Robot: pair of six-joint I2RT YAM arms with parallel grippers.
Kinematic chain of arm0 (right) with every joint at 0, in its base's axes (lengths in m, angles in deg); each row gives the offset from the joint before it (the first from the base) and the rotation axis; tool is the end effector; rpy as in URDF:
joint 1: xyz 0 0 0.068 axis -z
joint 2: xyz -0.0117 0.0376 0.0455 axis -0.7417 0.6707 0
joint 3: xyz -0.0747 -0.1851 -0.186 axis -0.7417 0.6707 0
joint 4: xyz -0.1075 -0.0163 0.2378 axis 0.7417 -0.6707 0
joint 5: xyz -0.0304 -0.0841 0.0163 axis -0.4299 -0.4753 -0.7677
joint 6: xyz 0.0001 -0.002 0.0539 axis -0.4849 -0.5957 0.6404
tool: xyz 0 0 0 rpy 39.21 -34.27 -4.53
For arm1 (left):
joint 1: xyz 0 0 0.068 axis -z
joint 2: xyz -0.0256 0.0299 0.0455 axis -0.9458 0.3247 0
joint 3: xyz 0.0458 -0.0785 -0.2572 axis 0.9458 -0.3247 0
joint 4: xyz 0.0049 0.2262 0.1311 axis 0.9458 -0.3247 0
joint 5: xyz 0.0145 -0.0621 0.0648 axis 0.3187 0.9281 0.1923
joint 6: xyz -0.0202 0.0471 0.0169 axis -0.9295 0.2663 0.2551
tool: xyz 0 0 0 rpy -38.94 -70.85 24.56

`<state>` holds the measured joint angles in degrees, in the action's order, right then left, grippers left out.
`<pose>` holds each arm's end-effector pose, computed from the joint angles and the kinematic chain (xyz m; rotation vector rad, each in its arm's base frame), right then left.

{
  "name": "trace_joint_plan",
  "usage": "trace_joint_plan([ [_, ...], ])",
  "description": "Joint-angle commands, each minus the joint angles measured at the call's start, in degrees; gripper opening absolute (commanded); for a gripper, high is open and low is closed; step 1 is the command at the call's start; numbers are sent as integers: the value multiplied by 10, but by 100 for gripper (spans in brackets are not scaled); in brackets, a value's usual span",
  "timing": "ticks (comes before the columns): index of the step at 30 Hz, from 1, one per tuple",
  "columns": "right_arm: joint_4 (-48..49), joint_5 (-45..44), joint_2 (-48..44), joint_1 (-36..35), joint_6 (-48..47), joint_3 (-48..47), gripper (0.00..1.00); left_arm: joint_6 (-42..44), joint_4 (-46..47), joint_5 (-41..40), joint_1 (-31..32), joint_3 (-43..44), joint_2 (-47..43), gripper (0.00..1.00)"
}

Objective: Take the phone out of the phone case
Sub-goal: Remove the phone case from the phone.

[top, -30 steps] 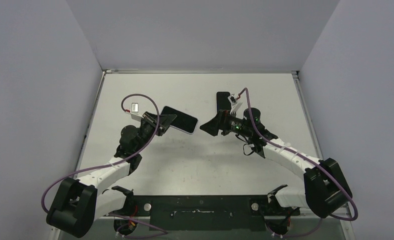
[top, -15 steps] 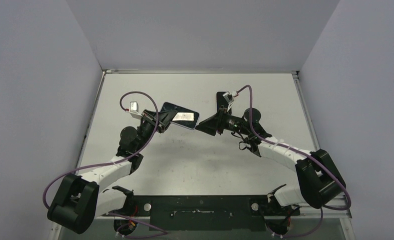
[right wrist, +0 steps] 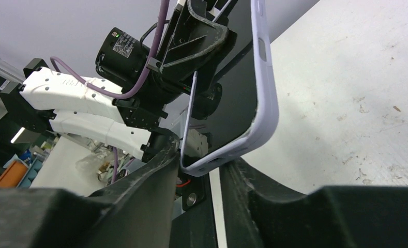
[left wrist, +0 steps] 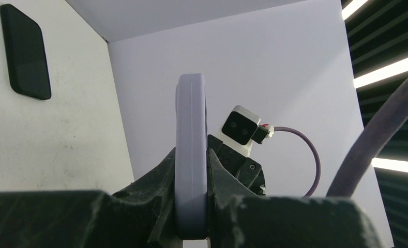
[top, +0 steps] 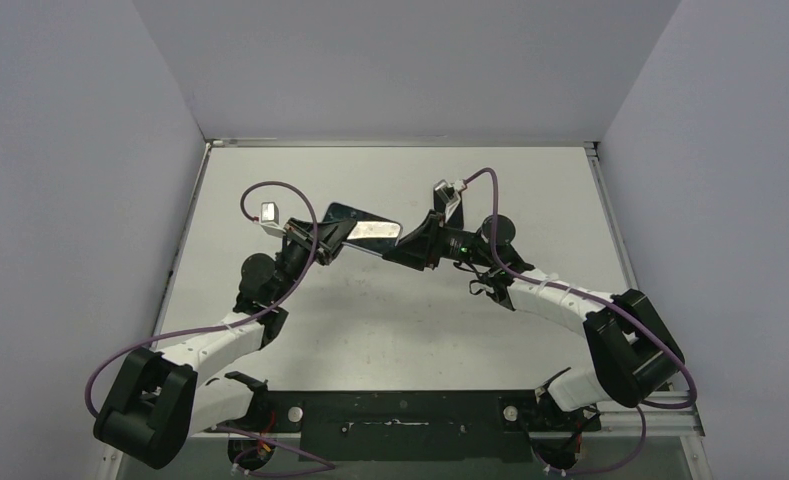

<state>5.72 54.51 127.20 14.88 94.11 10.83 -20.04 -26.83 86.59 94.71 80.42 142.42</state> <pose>0.2377 0.1880 0.2678 -0.5937 1.6992 1.7907 0.2110 -0.1003 0.2479 -0.6518 1.4584 -1.7028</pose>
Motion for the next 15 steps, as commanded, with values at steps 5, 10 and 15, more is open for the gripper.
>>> trace_joint_plan([
  [5, -43, 44, -6, -6, -137, -48, 0, -42, -13, 26, 2, 52, -7, 0],
  [10, -141, 45, -19, -14, -277, -75, 0, -72, -19, 62, 2, 62, 8, 0],
  [15, -211, 10, -28, -27, -409, -99, 0, -70, -27, 106, 2, 76, 20, 0],
])
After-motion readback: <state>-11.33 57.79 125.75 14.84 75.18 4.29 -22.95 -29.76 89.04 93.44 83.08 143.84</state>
